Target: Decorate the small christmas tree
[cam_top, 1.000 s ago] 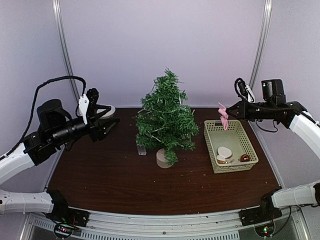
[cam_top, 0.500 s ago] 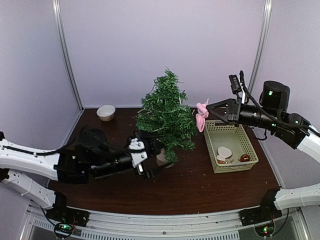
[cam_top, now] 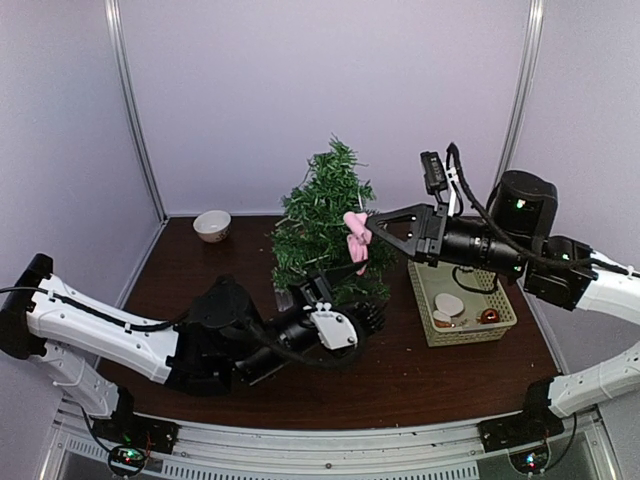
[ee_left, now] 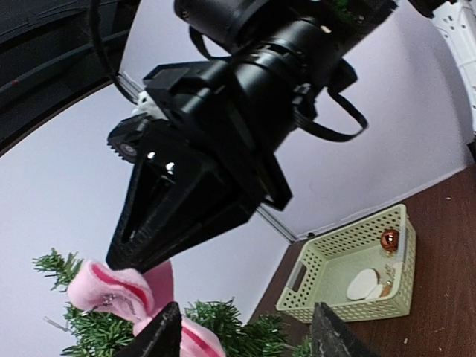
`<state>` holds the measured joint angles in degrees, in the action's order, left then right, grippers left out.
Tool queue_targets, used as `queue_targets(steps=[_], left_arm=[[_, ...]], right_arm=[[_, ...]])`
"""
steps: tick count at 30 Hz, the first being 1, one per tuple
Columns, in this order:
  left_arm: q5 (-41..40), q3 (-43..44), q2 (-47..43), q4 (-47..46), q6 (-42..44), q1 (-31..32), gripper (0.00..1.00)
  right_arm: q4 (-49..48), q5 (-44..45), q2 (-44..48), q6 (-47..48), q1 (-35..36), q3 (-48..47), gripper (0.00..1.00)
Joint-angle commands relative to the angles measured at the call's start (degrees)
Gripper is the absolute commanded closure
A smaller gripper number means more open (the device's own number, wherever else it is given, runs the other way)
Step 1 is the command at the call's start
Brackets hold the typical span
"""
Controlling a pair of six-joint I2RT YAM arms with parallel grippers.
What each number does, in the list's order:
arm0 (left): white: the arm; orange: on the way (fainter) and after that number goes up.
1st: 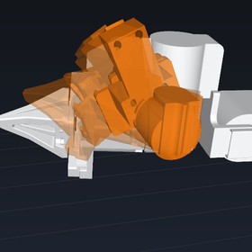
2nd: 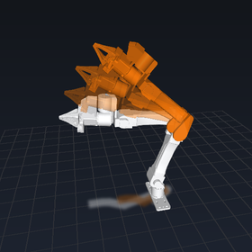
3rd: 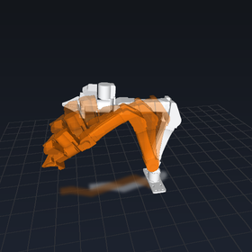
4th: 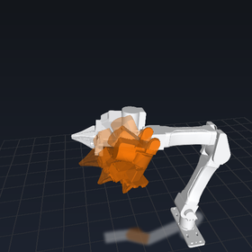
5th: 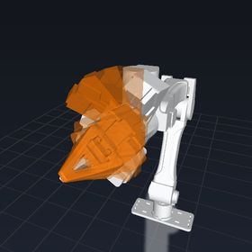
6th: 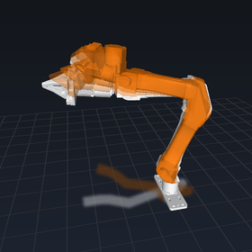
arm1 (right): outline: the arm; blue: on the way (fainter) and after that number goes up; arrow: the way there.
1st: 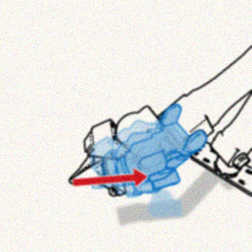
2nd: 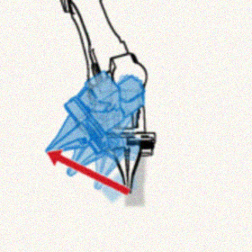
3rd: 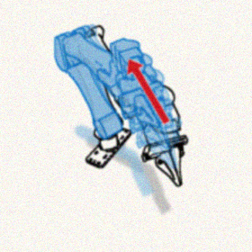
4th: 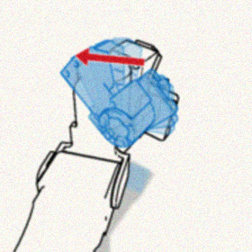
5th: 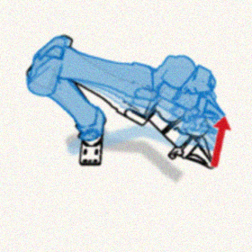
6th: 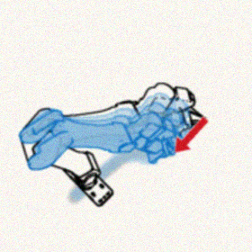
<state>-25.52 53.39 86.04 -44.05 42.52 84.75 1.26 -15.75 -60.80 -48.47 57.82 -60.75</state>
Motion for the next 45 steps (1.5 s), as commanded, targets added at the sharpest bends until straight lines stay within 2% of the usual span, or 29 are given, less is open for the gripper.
queue_targets(steps=[1,8,13,20,22,25,29,36,41,45], left_arm=[[-6.42,1.74,2.01,-11.97,6.26,0.2,0.43],[-13.17,3.64,5.96,-22.21,10.96,0.21,0.53],[-16.91,5.11,8.7,-28.97,15.41,0.24,0.63],[-19.03,5.22,9.29,-33.31,17.66,-0.03,0.76],[-19.17,4.47,8.83,-33.29,17.6,-0.06,0.73],[-18.59,1.76,7.3,-33.51,15.67,-0.04,0.62],[-17.63,-1.54,4.72,-31.94,10.7,-0.54,0.56],[-14.05,-4.29,-0.11,-24.44,-0.03,-2.74,0.54],[-12.23,-4.43,-1.11,-21.44,-3.71,-4.06,0.61],[-9.83,-4.5,-1.74,-18.29,-6.21,-4.66,0.62]], right_arm=[[-6.76,3.03,-0.43,-2.02,1.57,0.51,1.0],[-8.51,4.55,-1.03,-1.89,3.75,0.3,1.0],[-8.91,4.69,-1.22,-2.13,4.22,0.35,1.0],[-9.43,5.31,-1.17,-2.03,4.49,0.72,1.0],[-9.43,6.14,-0.85,-1.63,4.5,0.76,1.0],[-9.46,6.93,-0.43,-0.9,4.49,0.61,1.0],[-9.43,6.68,-0.97,-0.71,4.49,-0.14,1.0],[-9.77,5.16,-2.31,-1.01,4.58,-1.2,1.0],[-10.98,3.98,-2.95,-1.81,4.65,-1.12,1.0],[-11.51,4.0,-3.19,-1.87,4.88,-1.12,1.0]])
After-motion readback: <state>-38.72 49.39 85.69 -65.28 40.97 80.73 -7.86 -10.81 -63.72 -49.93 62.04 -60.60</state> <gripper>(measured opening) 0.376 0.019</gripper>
